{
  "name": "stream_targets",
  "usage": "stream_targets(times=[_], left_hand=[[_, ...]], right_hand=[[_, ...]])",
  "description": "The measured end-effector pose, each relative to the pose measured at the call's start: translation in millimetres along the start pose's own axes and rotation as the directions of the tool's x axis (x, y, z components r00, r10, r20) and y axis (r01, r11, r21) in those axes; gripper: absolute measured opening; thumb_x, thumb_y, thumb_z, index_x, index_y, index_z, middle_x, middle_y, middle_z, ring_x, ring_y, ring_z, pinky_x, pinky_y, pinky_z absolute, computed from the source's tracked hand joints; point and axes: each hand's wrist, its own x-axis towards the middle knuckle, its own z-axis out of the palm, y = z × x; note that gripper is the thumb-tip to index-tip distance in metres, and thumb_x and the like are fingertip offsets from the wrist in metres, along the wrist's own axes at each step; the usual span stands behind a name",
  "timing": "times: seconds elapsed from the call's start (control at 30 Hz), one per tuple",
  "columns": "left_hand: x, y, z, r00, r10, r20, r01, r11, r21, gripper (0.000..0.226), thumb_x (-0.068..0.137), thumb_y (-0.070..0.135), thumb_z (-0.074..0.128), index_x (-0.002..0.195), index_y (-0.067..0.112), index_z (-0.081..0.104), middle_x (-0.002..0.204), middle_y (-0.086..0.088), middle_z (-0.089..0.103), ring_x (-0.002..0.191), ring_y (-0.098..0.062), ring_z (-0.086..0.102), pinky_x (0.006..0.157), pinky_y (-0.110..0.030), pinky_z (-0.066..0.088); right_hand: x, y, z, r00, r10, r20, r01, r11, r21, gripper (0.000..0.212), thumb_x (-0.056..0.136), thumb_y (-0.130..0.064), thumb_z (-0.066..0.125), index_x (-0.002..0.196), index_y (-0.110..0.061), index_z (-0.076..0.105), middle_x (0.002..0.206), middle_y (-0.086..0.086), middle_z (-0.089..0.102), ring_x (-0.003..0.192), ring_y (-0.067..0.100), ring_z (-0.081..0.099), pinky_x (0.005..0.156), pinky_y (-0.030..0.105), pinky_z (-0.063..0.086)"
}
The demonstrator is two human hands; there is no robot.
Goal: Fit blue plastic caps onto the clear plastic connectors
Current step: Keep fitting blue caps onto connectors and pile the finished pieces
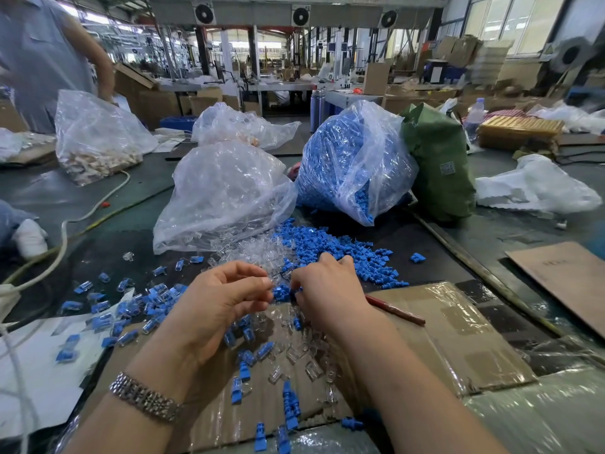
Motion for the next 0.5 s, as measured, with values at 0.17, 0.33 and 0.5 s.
stream_targets(times=[0.17, 0.33, 0.5], left_hand=[[-0.8, 1.5, -0.6, 0.999, -0.043, 0.031, 0.047, 0.990, -0.132, 0.023, 0.069, -0.001, 0.074, 0.091, -0.004, 0.078, 0.093, -0.023, 0.073, 0.077, -0.024, 0.073, 0.064, -0.023, 0.060], [-5.3, 4.1, 3.2, 0.997, -0.053, 0.060, 0.060, 0.989, -0.132, 0.024, 0.072, 0.002, 0.072, 0.095, -0.004, 0.078, 0.099, -0.024, 0.075, 0.080, -0.024, 0.075, 0.065, -0.023, 0.060], [-6.7, 6.5, 7.7, 0.996, -0.049, 0.072, 0.058, 0.991, -0.125, 0.036, 0.072, 0.004, 0.071, 0.107, -0.005, 0.072, 0.102, -0.023, 0.075, 0.078, -0.023, 0.074, 0.067, -0.025, 0.062]], right_hand=[[0.0, 0.8, 0.9, 1.000, 0.004, 0.004, -0.004, 1.000, -0.014, 0.015, 0.099, -0.022, 0.058, 0.110, -0.025, 0.069, 0.103, 0.002, 0.066, 0.110, 0.027, 0.047, 0.100, 0.050, 0.034], [-2.1, 1.5, -1.1, 0.999, 0.022, -0.042, -0.020, 0.999, 0.040, 0.016, 0.101, -0.025, 0.049, 0.107, -0.023, 0.064, 0.106, 0.004, 0.061, 0.110, 0.027, 0.045, 0.098, 0.049, 0.035], [-9.1, 16.9, -12.1, 0.994, 0.061, -0.095, 0.015, 0.762, 0.648, 0.006, 0.100, -0.026, 0.060, 0.100, -0.023, 0.066, 0.088, -0.007, 0.068, 0.080, 0.008, 0.061, 0.077, 0.030, 0.050]])
